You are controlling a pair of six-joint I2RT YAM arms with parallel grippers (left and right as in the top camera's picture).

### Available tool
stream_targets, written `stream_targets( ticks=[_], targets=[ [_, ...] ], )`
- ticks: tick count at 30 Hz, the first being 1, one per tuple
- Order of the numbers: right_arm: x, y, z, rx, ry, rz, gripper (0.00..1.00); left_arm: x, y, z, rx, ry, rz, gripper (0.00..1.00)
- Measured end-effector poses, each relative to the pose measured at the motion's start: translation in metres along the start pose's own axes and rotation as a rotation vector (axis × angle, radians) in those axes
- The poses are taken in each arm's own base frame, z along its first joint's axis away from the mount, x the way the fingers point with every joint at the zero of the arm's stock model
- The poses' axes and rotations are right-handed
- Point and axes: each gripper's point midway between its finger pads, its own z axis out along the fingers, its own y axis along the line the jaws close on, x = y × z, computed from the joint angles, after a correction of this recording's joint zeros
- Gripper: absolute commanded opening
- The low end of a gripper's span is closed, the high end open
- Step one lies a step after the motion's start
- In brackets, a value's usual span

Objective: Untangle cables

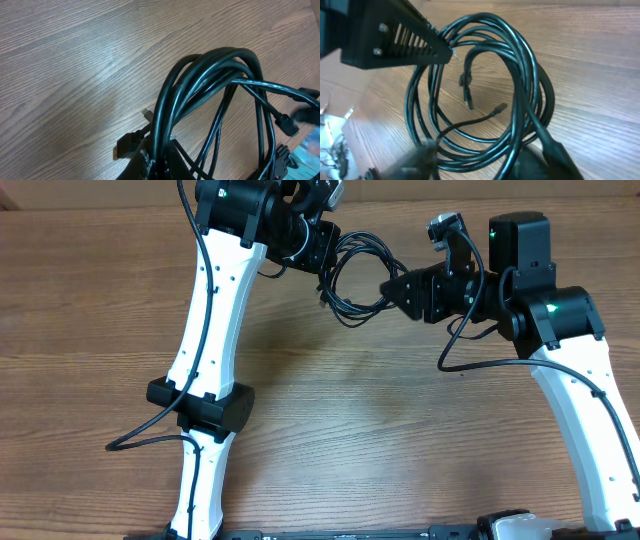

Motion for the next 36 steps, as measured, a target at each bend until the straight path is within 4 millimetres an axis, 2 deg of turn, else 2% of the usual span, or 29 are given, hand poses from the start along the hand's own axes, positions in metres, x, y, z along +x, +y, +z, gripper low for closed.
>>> stream_targets(
  ticks=[7,12,14,16,18,20,21,23,25,28,30,32,34,35,36],
  targets=[
    [0.001,-0.005,0.000,0.029,0.003,0.010,0.04,0.000,0.000,0.000,0.000,0.000,0.000,0.04],
    [0.002,-0.022,-0.004,0.119,0.001,0.022,0.04,-0.001,0.009,-0.001,-0.042,-0.004,-0.006,0.04],
    [-0.001,-0.038,-0.015,0.183,-0.019,0.039,0.04,-0.002,0.019,-0.008,-0.062,-0.018,-0.032,0.04],
    [-0.007,-0.055,-0.035,0.253,-0.063,0.058,0.04,-0.005,0.032,-0.022,-0.091,-0.048,-0.065,0.04],
    [-0.015,-0.079,-0.073,0.354,-0.144,0.091,0.04,-0.008,0.052,-0.047,-0.132,-0.101,-0.116,0.04],
    [-0.022,-0.100,-0.117,0.456,-0.238,0.122,0.04,-0.009,0.076,-0.084,-0.180,-0.177,-0.174,0.04],
    [-0.024,-0.108,-0.139,0.507,-0.283,0.136,0.04,-0.008,0.089,-0.110,-0.210,-0.228,-0.208,0.04],
    [-0.024,-0.116,-0.171,0.569,-0.347,0.153,0.04,-0.001,0.108,-0.157,-0.268,-0.322,-0.263,0.04],
    [-0.024,-0.115,-0.186,0.576,-0.383,0.159,0.04,0.007,0.112,-0.195,-0.303,-0.402,-0.295,0.04],
    [-0.026,-0.106,-0.185,0.509,-0.390,0.151,0.04,0.014,0.091,-0.229,-0.305,-0.487,-0.269,0.04],
    [-0.027,-0.098,-0.173,0.459,-0.371,0.141,0.04,0.013,0.074,-0.232,-0.279,-0.500,-0.235,0.04],
    [-0.027,-0.087,-0.160,0.405,-0.345,0.125,0.04,0.011,0.061,-0.224,-0.251,-0.486,-0.207,0.04],
    [-0.027,-0.071,-0.145,0.351,-0.317,0.098,0.07,0.006,0.050,-0.206,-0.221,-0.448,-0.179,0.04],
    [-0.027,-0.060,-0.136,0.317,-0.301,0.080,0.16,0.003,0.046,-0.194,-0.208,-0.424,-0.167,0.04],
    [-0.027,-0.051,-0.129,0.289,-0.289,0.065,0.33,0.000,0.042,-0.180,-0.193,-0.394,-0.155,0.04]
  ],
)
